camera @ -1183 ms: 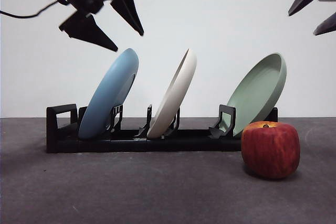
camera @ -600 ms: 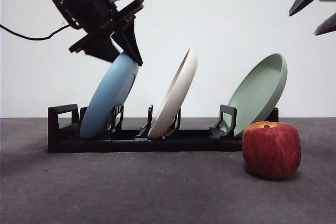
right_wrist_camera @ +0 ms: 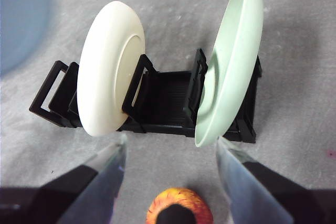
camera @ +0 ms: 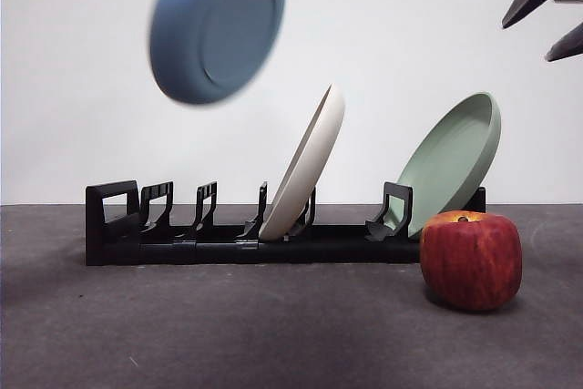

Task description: Take the blue plate from the plate rack,put the plate on the table,take the apple from the table,put the apple in the plate

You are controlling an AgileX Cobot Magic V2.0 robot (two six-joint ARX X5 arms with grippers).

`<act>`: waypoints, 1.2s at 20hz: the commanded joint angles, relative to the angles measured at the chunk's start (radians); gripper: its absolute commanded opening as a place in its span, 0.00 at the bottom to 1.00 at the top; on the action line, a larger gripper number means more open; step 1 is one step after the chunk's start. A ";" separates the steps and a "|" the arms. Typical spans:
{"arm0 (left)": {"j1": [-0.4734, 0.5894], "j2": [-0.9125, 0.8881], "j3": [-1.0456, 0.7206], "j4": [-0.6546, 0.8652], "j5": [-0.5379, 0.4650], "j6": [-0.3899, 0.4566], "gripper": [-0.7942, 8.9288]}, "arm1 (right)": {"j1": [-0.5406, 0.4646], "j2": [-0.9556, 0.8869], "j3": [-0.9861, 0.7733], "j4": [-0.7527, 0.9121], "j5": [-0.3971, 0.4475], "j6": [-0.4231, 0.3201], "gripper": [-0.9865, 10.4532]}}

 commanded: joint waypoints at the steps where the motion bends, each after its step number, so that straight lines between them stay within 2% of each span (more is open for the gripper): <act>1: -0.077 -0.059 0.018 -0.080 -0.114 0.055 0.07 | 0.000 -0.001 0.003 0.015 0.004 -0.009 0.33; 5: -0.261 -0.142 0.018 -0.238 -0.309 0.045 0.07 | 0.000 -0.001 0.003 0.016 0.006 -0.009 0.33; 8: -0.428 -0.181 -0.008 -0.249 -0.467 -0.032 0.07 | 0.000 -0.001 0.003 0.015 0.044 -0.009 0.33; 10: -0.544 -0.195 -0.049 -0.249 -0.590 -0.090 0.07 | -0.001 -0.001 0.003 0.013 0.084 -0.009 0.33; 12: -0.639 -0.203 -0.134 -0.249 -0.701 -0.160 0.07 | -0.002 -0.001 0.003 0.013 0.084 -0.009 0.33; 18: -0.798 -0.212 -0.502 -0.238 -0.869 -0.410 0.07 | -0.002 -0.001 0.003 -0.003 0.082 -0.009 0.33; 20: -0.841 -0.212 -0.652 -0.126 -0.865 -0.453 0.07 | -0.002 -0.002 0.003 -0.022 0.082 -0.009 0.33; 24: -0.855 -0.198 -0.917 0.242 -0.835 -0.420 0.07 | -0.001 -0.003 0.003 -0.075 0.081 -0.009 0.33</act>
